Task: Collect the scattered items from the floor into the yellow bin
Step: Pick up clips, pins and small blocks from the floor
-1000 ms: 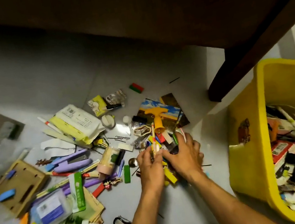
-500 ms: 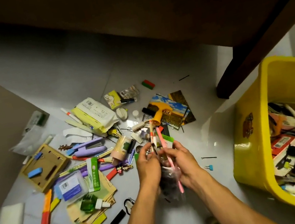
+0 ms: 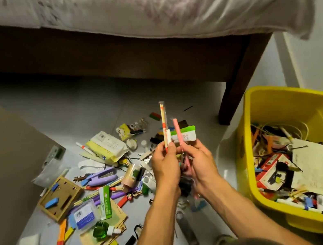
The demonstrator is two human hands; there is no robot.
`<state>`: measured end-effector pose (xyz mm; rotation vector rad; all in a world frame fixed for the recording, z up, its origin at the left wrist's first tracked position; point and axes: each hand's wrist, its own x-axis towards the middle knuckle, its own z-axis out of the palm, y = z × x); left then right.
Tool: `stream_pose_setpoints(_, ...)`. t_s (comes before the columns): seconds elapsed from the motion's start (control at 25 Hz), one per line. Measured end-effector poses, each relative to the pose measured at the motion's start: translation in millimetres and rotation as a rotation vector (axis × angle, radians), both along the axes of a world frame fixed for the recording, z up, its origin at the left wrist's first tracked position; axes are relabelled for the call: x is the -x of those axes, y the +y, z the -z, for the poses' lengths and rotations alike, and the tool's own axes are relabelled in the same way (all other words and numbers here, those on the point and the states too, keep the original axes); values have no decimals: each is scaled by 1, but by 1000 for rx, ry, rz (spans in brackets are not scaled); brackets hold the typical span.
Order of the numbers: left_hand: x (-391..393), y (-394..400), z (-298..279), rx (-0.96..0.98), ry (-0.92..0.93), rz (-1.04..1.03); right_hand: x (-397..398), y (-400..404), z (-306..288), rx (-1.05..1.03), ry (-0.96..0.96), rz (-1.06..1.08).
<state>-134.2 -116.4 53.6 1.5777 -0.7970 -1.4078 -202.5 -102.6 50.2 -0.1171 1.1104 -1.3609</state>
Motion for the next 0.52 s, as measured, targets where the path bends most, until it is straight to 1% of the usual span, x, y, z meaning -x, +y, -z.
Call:
stream_pose_setpoints(0.04,15,2,-12,29,22,29,15,4,-13,34,7,36)
stream_pose_setpoints(0.16,76,8,-40,84,77,167,75,21,-45,86,146,149)
stream_pose_setpoints(0.24,125,15,-53,65,91,275,120,36,-57,55,212,276)
stream_pose_setpoints(0.32,169,22,-60,-27,123,362,165,49,-63,-48,312,410)
stream_pose_setpoints(0.36,183,24,-60,-85,126,401,185,55,-63,-127,435,421)
stream_pose_setpoints(0.44,193,26,-53,-148,81,474,214,66,-55,-312,805,325)
stream_pose_setpoints(0.48,189,26,-48,-148,72,471,221,71,-50,-368,977,264)
stream_pose_setpoints(0.52,179,27,-43,-145,81,436,220,76,-46,-375,1098,216)
